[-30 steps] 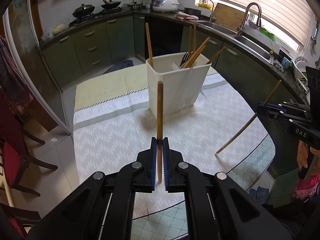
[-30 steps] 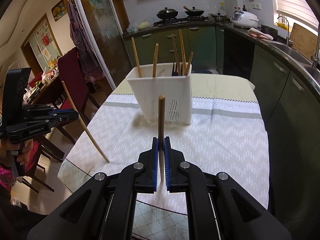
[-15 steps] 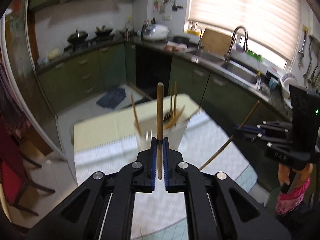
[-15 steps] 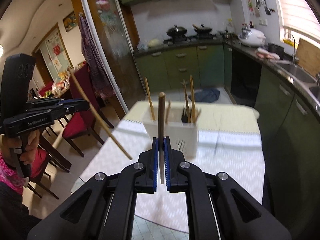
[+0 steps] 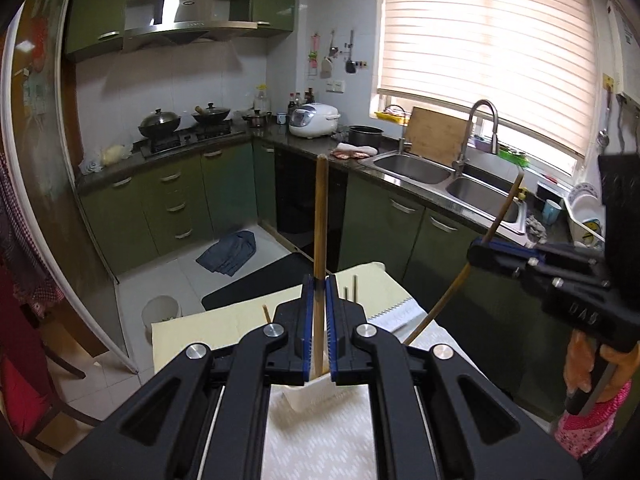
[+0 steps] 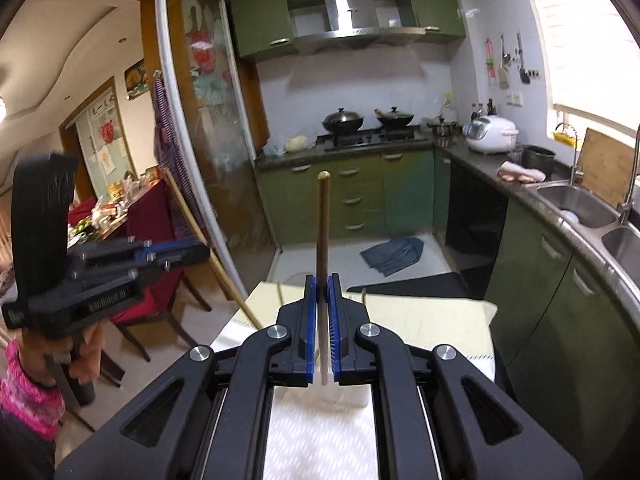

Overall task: Organize utensils
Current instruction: 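Lower both chopsticks into the white basket and open both tools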

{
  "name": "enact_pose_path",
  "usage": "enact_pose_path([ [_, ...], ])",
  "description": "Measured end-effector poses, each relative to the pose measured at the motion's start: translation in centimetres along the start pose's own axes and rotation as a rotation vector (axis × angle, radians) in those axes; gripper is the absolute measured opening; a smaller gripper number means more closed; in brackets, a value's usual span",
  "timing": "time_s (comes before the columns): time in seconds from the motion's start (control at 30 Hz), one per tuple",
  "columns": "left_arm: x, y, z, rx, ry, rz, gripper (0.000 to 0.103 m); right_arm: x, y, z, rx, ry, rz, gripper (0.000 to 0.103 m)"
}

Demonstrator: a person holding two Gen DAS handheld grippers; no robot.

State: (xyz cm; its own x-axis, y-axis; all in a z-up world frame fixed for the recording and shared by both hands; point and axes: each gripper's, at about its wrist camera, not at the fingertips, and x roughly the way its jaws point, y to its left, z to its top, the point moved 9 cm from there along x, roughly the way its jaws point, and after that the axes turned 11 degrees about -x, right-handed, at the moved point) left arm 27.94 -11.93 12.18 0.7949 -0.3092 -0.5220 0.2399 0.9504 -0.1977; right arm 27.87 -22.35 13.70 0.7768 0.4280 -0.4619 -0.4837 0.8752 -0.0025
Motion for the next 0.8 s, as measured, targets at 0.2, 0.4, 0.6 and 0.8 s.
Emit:
enact_pose_path([
  [0.2,3.0,1.4,0.0,-0.022,-0.008,-0.013,0.006,3.7,-1.7,1.9,-0.003,0.009,-0.052,0.007],
  [0.4,6.2,2.3,-3.2,-0.03,0.058,-0.024,0.006,8.9,-2.6,-0.4,0.014,0.087,-0.042,0.007],
  [0.6,8.9,3.6,-7.4,-0.045,0.131,-0.004,0.006,13.9,-1.9,-5.6,0.003,0.204,-0.038,0.007],
  [0.8,10.2,4.7,-10.3,-0.056,0.175,0.015,0.006,16.8,-1.6,-9.7,0.004,0.281,-0.042,0.007],
])
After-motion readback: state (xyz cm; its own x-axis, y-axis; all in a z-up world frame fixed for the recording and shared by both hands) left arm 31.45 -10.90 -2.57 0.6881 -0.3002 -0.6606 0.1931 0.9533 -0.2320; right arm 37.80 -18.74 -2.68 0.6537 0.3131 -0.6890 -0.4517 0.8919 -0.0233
